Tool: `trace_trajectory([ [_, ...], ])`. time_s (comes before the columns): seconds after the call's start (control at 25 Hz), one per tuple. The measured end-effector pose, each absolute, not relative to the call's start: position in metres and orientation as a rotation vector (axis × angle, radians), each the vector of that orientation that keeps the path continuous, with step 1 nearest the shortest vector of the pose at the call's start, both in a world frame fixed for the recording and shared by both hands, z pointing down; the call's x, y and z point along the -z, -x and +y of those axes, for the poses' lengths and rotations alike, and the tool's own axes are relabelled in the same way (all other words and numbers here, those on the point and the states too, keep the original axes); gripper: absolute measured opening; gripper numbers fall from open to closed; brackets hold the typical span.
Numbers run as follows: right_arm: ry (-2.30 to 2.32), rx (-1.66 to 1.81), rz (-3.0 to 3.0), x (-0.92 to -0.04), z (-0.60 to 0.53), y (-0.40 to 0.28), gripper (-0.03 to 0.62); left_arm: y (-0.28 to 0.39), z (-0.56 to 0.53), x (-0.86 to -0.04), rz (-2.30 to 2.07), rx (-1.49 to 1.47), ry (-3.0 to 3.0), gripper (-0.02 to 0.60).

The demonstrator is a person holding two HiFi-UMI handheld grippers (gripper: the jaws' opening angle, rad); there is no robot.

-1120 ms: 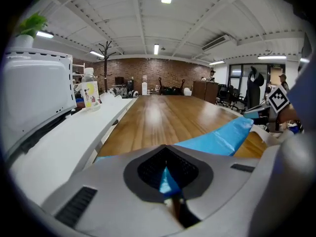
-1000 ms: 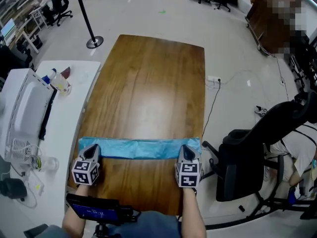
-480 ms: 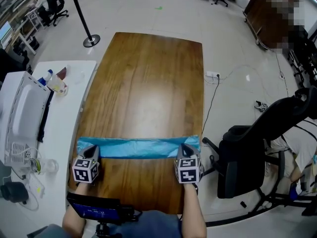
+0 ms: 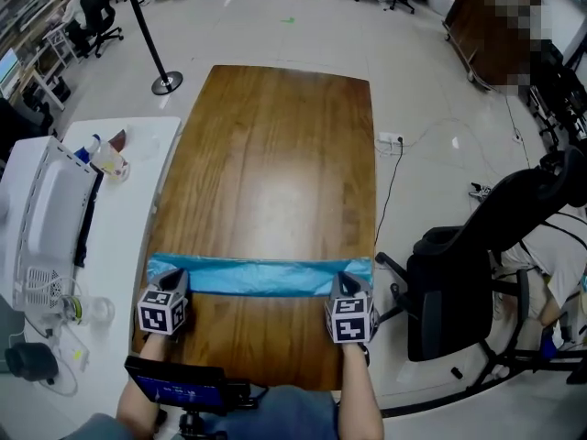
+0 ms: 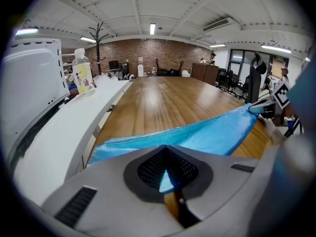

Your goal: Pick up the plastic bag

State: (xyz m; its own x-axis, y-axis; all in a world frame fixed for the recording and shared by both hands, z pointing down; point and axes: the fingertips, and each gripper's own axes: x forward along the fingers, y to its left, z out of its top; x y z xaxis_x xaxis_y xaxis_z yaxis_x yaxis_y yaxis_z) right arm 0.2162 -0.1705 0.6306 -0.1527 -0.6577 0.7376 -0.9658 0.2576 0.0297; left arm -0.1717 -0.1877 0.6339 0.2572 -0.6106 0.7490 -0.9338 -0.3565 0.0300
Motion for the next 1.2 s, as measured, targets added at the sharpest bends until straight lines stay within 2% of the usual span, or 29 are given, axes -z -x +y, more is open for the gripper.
trace_trajectory([
  [1.0, -1.602, -0.706, -1.866, -0.633, -0.116, -0.211, -0.012, 0.175, -0.176, -0.633, -1.282, -0.920, -2.132, 0.017],
  [1.2, -1.675, -0.679, -1.917, -0.614, -0.119, -0.218, -0.012, 0.174, -0.179, -0.609, -1.326, -0.812, -2.161, 0.016],
])
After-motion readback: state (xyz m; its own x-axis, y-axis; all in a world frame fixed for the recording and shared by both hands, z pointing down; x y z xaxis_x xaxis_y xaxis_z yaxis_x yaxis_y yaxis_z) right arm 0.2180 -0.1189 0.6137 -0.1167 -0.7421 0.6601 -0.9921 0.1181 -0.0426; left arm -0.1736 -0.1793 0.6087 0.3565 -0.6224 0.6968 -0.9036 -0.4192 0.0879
